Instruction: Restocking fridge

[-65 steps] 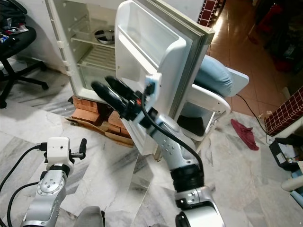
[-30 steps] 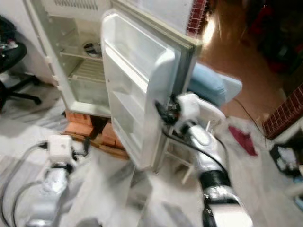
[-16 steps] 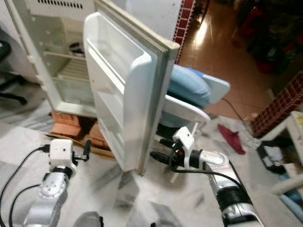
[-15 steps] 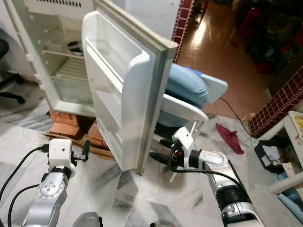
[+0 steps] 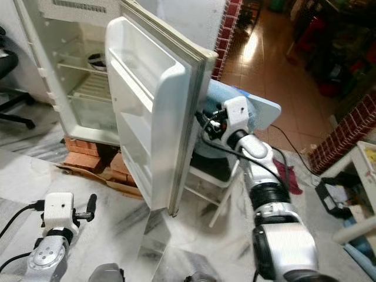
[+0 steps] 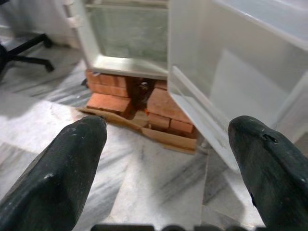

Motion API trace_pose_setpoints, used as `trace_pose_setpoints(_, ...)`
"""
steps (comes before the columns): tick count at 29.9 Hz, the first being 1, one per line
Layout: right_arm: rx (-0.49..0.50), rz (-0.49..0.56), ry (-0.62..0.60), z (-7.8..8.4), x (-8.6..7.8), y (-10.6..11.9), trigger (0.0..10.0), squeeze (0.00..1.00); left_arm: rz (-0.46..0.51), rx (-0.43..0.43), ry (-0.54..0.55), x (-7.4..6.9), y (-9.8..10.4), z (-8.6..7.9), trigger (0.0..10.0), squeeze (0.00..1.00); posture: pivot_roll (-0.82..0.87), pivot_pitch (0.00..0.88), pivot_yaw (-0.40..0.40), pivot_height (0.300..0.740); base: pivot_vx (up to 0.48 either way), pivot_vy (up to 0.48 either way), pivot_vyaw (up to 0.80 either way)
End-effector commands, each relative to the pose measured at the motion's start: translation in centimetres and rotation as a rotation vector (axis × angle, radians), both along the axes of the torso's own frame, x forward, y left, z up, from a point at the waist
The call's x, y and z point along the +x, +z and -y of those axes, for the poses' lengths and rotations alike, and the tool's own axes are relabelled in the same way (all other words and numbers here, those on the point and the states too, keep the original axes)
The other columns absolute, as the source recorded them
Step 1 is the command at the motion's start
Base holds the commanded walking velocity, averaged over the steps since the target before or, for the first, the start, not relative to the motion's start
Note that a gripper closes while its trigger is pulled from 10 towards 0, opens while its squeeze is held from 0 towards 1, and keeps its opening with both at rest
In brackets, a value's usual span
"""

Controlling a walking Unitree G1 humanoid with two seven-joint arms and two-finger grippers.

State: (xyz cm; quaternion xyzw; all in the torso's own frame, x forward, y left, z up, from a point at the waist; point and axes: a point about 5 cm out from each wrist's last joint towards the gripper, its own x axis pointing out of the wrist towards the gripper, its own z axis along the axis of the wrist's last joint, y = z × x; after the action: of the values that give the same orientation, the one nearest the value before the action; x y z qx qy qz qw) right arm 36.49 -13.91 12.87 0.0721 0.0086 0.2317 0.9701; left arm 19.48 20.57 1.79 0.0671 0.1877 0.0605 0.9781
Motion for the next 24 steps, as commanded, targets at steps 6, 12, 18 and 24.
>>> trace_pose_setpoints(6,0.288,0.218,0.610,-6.2,-3.5,8.1,10.0,0.00,0.028,-0.021,-0.036,0.6,0.5,0.4,10.0,0.00,0.15,0.000,-0.128,0.740,0.000,0.000,0.00)
trace_pose_setpoints(12,0.433,0.153,0.898,-8.4,-8.0,7.9,10.0,0.00,0.046,-0.023,-0.046,1.3,0.7,0.6,10.0,0.00,0.15,0.000,-0.133,0.740,0.000,0.000,0.00)
trace_pose_setpoints(18,0.406,0.085,0.830,-8.4,-7.4,6.0,10.0,0.00,0.049,-0.022,-0.050,1.6,0.7,0.6,10.0,0.00,0.15,0.000,-0.132,0.740,0.000,0.000,0.00)
trace_pose_setpoints(24,0.327,-0.042,0.708,-6.9,-7.1,3.0,10.0,0.00,0.060,-0.017,-0.063,2.3,0.8,0.7,10.0,0.00,0.15,0.000,-0.132,0.740,0.000,0.000,0.00)
